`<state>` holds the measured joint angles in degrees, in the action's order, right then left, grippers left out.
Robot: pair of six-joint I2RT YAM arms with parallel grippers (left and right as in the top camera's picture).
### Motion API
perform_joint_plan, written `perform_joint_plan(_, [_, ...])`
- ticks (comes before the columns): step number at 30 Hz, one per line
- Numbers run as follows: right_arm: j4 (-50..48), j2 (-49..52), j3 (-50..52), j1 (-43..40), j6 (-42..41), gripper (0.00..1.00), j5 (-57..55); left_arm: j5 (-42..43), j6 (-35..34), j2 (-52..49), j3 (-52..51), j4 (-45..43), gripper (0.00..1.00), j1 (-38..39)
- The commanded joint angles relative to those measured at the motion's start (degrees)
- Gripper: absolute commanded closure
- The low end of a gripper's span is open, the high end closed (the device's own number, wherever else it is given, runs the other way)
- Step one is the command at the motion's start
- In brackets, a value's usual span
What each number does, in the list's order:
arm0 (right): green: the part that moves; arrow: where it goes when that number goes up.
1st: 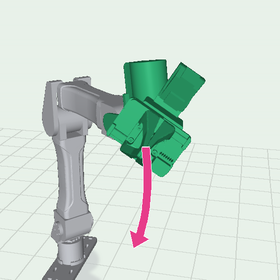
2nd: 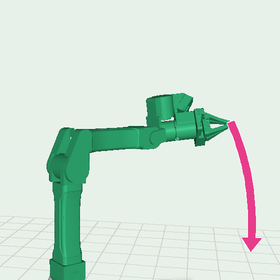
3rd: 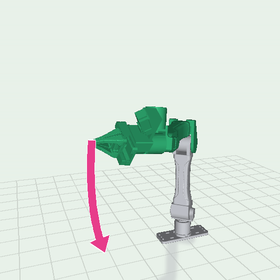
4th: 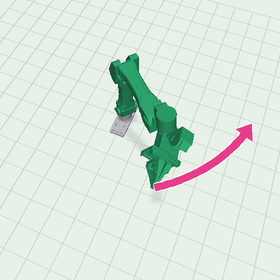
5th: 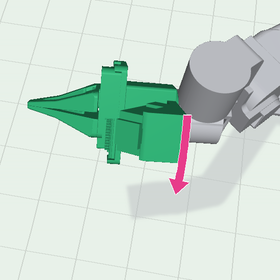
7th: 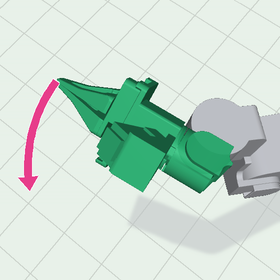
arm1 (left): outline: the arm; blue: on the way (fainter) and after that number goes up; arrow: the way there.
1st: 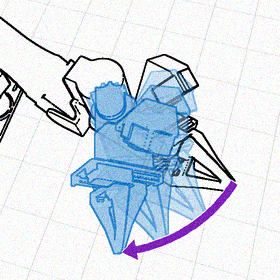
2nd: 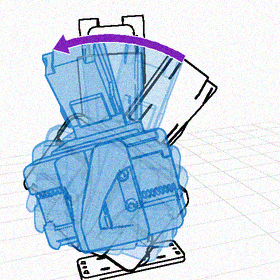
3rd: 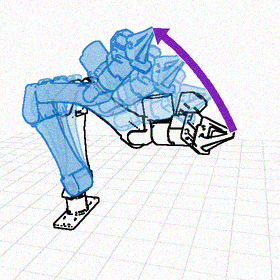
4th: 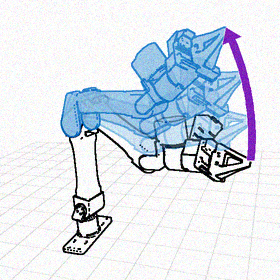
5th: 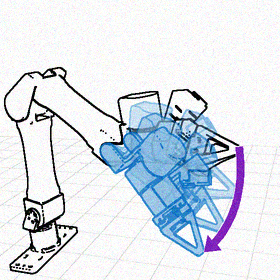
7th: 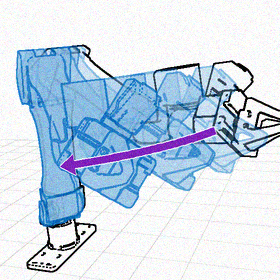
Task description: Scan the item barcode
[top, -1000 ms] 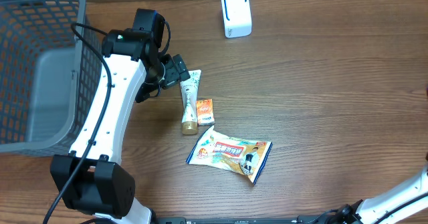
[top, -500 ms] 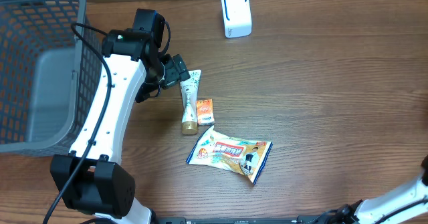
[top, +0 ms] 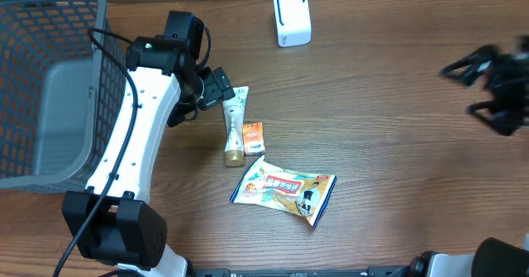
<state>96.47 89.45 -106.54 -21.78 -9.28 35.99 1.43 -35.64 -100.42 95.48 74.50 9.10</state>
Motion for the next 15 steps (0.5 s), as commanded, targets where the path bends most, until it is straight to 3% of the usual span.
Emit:
perform_joint_plan(1, [0.6,0.0,1.3,8.5,8.0,0.0,-2.3,-0.5,0.9,-0.4,-0.2,-0.1,0.0,-0.1])
perform_joint_plan(10, [0.6,-0.1,2.0,23.2,7.8,0.0,-2.9,-0.5,0.9,-0.4,-0.2,-0.1,0.0,-0.1])
perform_joint_plan(15, [0.6,-0.1,2.0,27.1,7.8,0.0,-3.6,-0.5,0.9,-0.4,-0.2,-0.1,0.0,-0.1])
